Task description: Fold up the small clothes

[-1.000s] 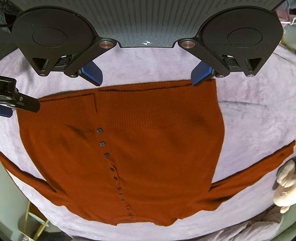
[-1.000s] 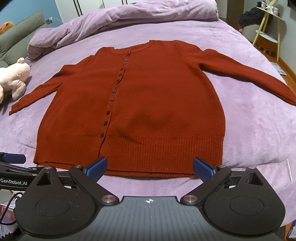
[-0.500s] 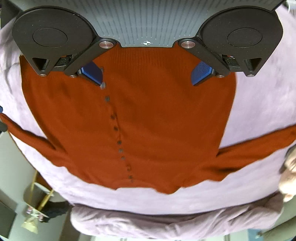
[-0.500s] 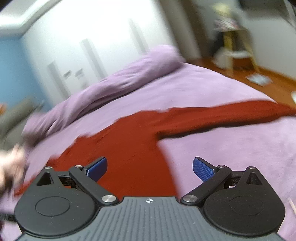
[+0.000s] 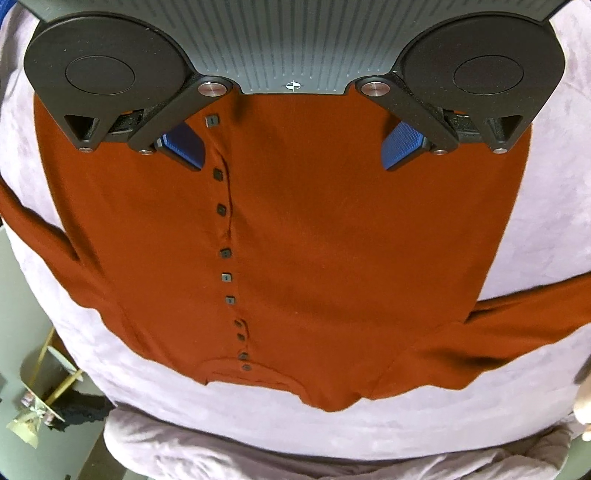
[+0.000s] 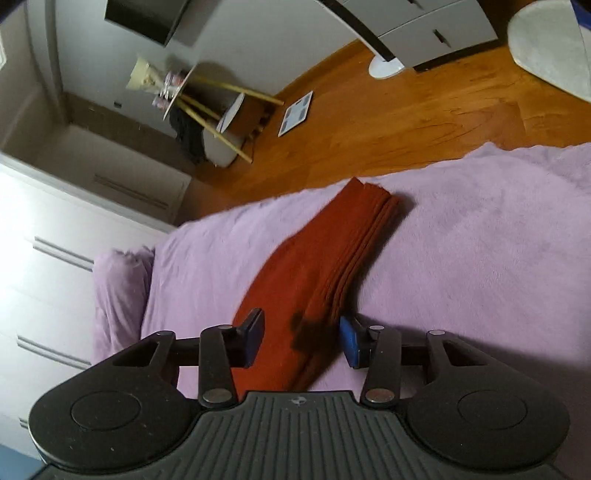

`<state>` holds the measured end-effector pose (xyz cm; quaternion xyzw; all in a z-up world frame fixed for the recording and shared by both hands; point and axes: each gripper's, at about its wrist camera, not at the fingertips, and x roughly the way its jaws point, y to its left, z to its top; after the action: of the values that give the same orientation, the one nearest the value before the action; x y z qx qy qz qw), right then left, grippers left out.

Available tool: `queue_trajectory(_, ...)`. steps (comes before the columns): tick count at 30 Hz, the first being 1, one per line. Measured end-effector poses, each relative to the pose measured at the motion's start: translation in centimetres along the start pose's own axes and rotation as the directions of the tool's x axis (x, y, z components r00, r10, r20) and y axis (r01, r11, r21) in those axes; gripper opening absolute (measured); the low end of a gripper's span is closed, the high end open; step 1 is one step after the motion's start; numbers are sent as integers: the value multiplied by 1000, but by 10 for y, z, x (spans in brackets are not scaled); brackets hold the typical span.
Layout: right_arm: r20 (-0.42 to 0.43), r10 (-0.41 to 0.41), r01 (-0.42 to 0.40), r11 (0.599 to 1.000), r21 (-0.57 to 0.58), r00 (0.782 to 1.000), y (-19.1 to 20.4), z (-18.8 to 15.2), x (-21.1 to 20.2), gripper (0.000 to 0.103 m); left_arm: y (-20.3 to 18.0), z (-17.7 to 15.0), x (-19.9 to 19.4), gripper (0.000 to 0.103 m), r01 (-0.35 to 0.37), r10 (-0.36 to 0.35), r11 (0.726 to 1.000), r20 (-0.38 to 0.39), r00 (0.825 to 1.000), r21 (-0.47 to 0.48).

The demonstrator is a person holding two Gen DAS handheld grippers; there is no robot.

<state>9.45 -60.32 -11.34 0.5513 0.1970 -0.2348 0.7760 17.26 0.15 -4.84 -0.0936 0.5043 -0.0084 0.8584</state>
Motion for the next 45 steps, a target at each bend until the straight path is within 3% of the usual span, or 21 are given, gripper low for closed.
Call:
queue_trajectory(1, 8, -10, 10, 1000, -26, 1000, 3, -2, 4, 31, -1, 1, 1, 103, 1, -1, 1000, 0, 1000, 6)
queue_trajectory(2, 16, -23, 24, 998, -60, 1000, 4, -2, 6, 14, -1, 3, 2, 102, 1, -1, 1000, 5, 1000, 16)
queue_trajectory(3, 23, -48, 50, 994, -102, 999, 4, -1, 4, 8, -2, 5, 1, 100, 6, -6, 1000, 13, 1000, 27)
queue_trajectory(5, 58, -121, 131, 967, -217, 991, 28, -10, 6, 8, -4, 9, 0, 93, 29, -31, 999, 35, 999, 46)
queue_trajectory(7, 146, -120, 172, 884, -435, 982, 77, -26, -2, 8, -4, 18, 0, 92, 84, -86, 996, 42, 995, 35)
queue_trajectory(8, 147, -45, 119, 832, -542, 988, 101, -46, -9, 7, -3, 24, 0, 92, 123, -124, 992, 49, 991, 17)
queue_trajectory(10, 9, 128, -87, 724, -685, 992, 142, -92, -20, 8, -1, 35, 0, 92, 211, -209, 977, 77, 975, -21)
queue_trajectory(13, -253, 284, -367, 489, -791, 925, 187, -180, -37, 8, 3, 53, 4, 93, 335, -324, 939, 126, 938, -81)
queue_trajectory(15, -415, 294, -501, 348, -792, 861, 199, -238, -41, 9, 8, 61, 11, 97, 402, -386, 908, 136, 912, -120)
queue_trajectory(17, -531, 244, -582, 268, -768, 812, 200, -283, -37, 22, 14, 66, 22, 97, 462, -446, 870, 124, 887, -175)
queue_trajectory(19, -565, 171, -589, 276, -759, 807, 190, -309, -30, 28, 18, 69, 35, 97, 497, -484, 843, 110, 868, -209)
queue_trajectory(21, -557, 152, -573, 329, -750, 816, 171, -316, -29, 28, 20, 70, 48, 97, 507, -498, 830, 98, 862, -232)
queue_trajectory(24, -541, 110, -526, 453, -720, 834, 144, -297, -21, 28, 20, 71, 70, 97, 487, -494, 834, 45, 869, -258)
queue_trajectory(26, -542, 105, -514, 509, -690, 834, 130, -280, -16, 28, 19, 70, 83, 94, 462, -479, 842, 7, 878, -278)
queue_trajectory(31, -564, 119, -521, 572, -634, 817, 107, -266, -10, 28, 24, 62, 85, 88, 490, -533, 811, -59, 844, -320)
queue_trajectory(33, -563, 114, -509, 595, -621, 819, 102, -264, -10, 28, 26, 55, 83, 88, 486, -521, 829, -66, 851, -276)
queue_trajectory(35, -583, 126, -521, 623, -584, 803, 107, -260, -11, 30, 32, 49, 85, 84, 476, -517, 831, -81, 852, -286)
queue_trajectory(38, -615, 227, -600, 619, -507, 755, 124, -254, -22, 30, 41, 49, 89, 84, 506, -553, 787, -39, 832, -353)
queue_trajectory(40, -612, 260, -619, 608, -497, 747, 136, -255, -27, 30, 41, 49, 91, 84, 516, -564, 774, -30, 825, -367)
queue_trajectory(43, -617, 177, -587, 583, -562, 767, 153, -274, -12, 30, 33, 50, 96, 84, 535, -590, 757, -39, 807, -376)
queue_trajectory(45, -636, 89, -558, 582, -591, 767, 153, -289, 3, 29, 27, 50, 102, 84, 546, -605, 742, -37, 796, -388)
